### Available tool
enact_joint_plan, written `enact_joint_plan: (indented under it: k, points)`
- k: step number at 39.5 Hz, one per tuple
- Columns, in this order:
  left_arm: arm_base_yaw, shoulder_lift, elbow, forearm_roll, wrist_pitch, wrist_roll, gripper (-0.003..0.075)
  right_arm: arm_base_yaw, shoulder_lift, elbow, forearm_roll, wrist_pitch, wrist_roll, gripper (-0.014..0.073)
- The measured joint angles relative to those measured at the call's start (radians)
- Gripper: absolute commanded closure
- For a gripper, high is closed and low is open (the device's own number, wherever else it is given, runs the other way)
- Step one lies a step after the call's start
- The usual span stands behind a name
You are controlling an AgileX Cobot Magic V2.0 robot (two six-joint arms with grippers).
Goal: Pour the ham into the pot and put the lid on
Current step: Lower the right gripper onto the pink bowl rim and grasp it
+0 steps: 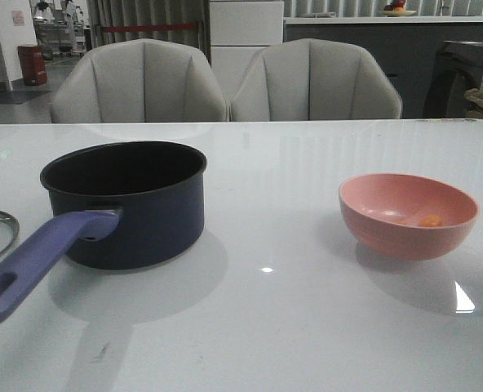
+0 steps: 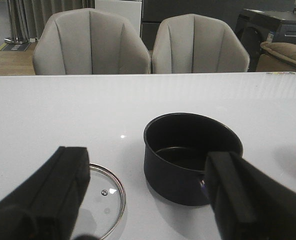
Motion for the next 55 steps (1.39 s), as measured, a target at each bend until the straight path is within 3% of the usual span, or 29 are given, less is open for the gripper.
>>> enact_joint_plan:
  k: [17,31,37,43,49,55]
  points:
    - [0.0,0.0,0.0,0.0,0.0,0.002,0.02,-0.028,0.459,-0.319,0.052,0.115,0.0,0.0096]
    - [0.0,0.0,0.0,0.0,0.0,0.002,0.02,-0.08,0.72,-0.445,0.079,0.124,0.0,0.0099]
    - [0.0,0.0,0.0,0.0,0.0,0.002,0.02,-0.08,0.792,-0.477,0.11,0.124,0.0,0.0204]
    - [0.0,0.0,0.0,0.0,0.0,0.002,0.02,-0.08,0.852,-0.499,0.132,0.124,-0.006,0.0387]
    - [0.0,0.0,0.0,0.0,0.0,0.002,0.02,-0.08,0.899,-0.507,0.134,0.118,-0.013,0.0455]
    - [0.0,0.0,0.0,0.0,0.0,0.002,0.02,-0.08,0.901,-0.51,0.146,0.104,-0.05,0.0459]
